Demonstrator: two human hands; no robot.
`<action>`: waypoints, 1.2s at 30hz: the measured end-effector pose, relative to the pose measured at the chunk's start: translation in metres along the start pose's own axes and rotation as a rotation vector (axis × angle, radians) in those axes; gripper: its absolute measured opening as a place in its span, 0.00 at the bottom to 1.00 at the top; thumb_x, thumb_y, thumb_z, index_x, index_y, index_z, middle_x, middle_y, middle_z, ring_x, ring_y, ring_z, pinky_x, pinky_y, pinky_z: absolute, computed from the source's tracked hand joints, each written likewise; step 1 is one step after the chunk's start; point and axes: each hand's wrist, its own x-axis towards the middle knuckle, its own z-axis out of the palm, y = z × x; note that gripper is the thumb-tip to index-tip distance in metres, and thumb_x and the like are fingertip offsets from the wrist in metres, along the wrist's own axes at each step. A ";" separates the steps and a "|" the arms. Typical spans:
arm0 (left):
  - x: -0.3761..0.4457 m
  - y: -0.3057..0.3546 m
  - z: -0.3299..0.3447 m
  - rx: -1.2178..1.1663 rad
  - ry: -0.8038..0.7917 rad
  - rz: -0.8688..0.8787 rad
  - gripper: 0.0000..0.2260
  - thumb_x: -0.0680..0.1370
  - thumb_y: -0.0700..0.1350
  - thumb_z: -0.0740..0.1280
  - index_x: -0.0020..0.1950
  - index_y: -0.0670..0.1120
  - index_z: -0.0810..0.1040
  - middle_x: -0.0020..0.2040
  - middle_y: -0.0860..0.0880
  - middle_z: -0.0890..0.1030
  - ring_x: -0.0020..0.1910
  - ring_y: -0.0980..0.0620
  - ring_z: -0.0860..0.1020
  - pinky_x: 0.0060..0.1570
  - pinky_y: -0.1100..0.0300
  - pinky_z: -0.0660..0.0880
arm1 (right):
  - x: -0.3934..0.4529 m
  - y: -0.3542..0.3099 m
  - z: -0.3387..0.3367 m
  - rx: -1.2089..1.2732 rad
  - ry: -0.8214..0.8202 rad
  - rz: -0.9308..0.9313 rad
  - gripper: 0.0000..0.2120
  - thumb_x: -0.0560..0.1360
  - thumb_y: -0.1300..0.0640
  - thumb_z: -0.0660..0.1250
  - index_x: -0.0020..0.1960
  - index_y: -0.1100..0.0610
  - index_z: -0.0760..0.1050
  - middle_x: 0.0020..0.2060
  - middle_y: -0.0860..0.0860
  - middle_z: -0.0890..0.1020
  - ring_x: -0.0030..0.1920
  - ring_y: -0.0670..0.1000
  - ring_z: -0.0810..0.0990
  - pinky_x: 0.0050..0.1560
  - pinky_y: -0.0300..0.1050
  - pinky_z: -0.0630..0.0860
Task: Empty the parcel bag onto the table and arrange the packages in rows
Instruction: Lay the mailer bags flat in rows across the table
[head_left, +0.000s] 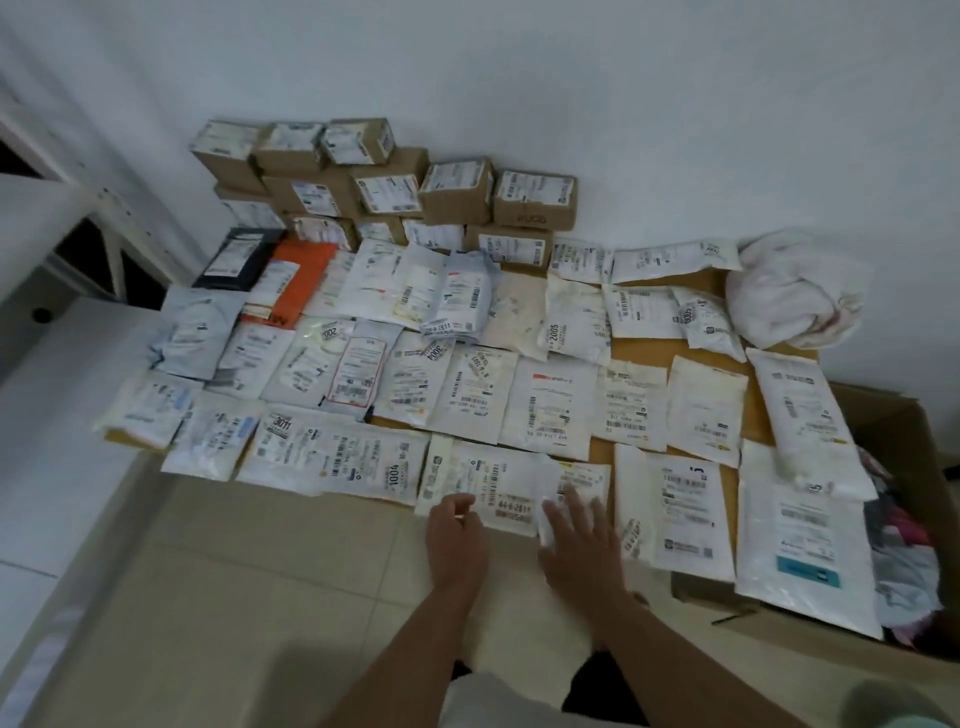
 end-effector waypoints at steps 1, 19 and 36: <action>0.009 -0.004 -0.019 -0.005 -0.014 -0.005 0.11 0.78 0.36 0.61 0.57 0.46 0.78 0.55 0.49 0.78 0.54 0.52 0.75 0.57 0.55 0.73 | 0.001 -0.011 0.005 -0.010 0.025 0.033 0.24 0.69 0.49 0.63 0.64 0.52 0.72 0.67 0.58 0.75 0.63 0.71 0.74 0.54 0.72 0.74; 0.067 -0.017 -0.139 0.209 0.011 -0.078 0.17 0.78 0.40 0.62 0.67 0.43 0.74 0.66 0.43 0.75 0.58 0.45 0.75 0.56 0.52 0.74 | 0.018 -0.104 -0.005 -0.038 -0.313 -0.073 0.32 0.78 0.43 0.56 0.79 0.45 0.49 0.80 0.50 0.41 0.79 0.59 0.39 0.76 0.63 0.42; 0.173 -0.019 -0.160 0.404 -0.166 -0.186 0.27 0.78 0.49 0.64 0.75 0.44 0.63 0.70 0.40 0.67 0.67 0.40 0.68 0.66 0.47 0.68 | 0.046 -0.164 0.005 -0.155 -0.261 -0.051 0.33 0.65 0.35 0.57 0.68 0.46 0.67 0.72 0.54 0.71 0.66 0.68 0.73 0.53 0.72 0.75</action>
